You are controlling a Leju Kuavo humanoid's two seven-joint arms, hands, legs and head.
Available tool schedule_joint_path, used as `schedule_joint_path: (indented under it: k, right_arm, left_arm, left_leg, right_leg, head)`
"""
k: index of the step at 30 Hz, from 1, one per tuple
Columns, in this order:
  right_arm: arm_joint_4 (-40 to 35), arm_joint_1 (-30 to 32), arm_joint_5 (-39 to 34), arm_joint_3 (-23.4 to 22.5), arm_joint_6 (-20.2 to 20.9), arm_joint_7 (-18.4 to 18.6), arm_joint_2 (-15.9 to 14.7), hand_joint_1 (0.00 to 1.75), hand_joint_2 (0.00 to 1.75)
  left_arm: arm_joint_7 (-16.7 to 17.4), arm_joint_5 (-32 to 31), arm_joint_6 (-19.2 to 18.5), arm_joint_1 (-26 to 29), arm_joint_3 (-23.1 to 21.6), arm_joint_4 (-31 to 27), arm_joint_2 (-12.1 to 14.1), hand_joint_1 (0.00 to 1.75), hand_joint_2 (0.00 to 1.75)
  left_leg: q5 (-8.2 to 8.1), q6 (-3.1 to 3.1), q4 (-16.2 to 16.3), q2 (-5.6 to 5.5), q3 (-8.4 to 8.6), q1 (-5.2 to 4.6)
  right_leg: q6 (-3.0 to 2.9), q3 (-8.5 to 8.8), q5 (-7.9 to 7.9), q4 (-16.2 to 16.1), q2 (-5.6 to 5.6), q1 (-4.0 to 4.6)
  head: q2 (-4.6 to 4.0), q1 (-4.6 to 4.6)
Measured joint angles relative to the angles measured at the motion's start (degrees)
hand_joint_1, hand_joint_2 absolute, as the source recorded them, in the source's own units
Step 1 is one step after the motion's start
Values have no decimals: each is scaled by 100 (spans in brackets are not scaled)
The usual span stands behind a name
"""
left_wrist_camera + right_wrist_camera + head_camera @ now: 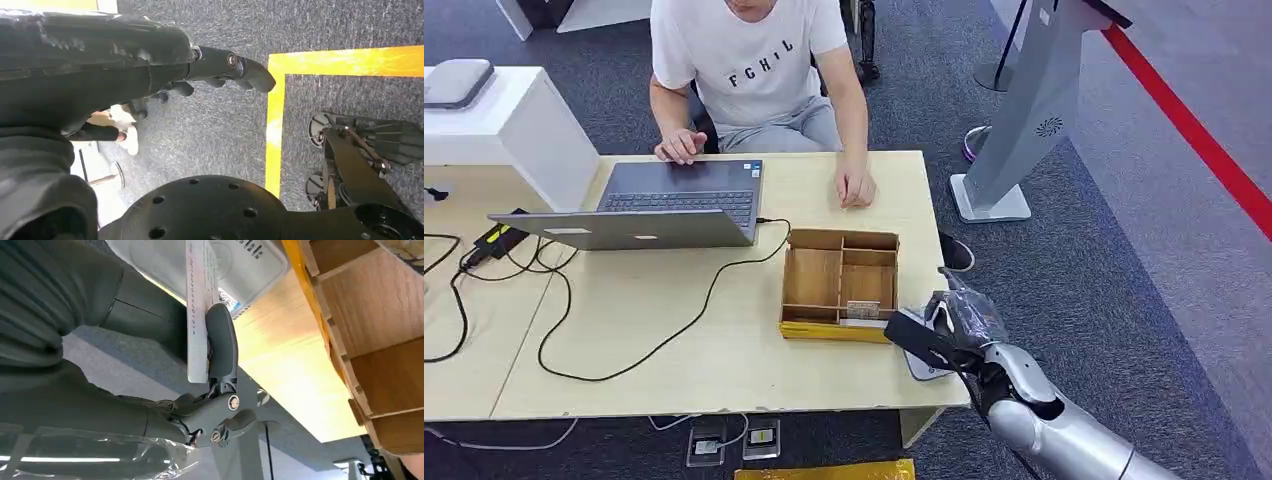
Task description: Pass the card to the sensor for recognition and then transmit it.
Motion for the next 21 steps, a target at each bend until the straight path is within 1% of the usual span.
schedule_joint_path:
  k: [12,21]
  right_arm:
    - [406,-9,-133,2,-223,-129,63,175,175]
    - [644,-37,-229,-15,-295,-238,98,175,175]
  left_arm:
    - [-55,6,2,0,-11,0,-7,0,0]
    - [-55,42,37,0,-39,0,-7,0,0]
  left_leg:
    - [0,0,0,0,2,0]
    - [1,0,0,1,5,0]
  right_leg:
    - [0,1,0,0,1,0]
    - [-1,3,1,0,2,0]
  head:
    - [0,0]
    - [0,0]
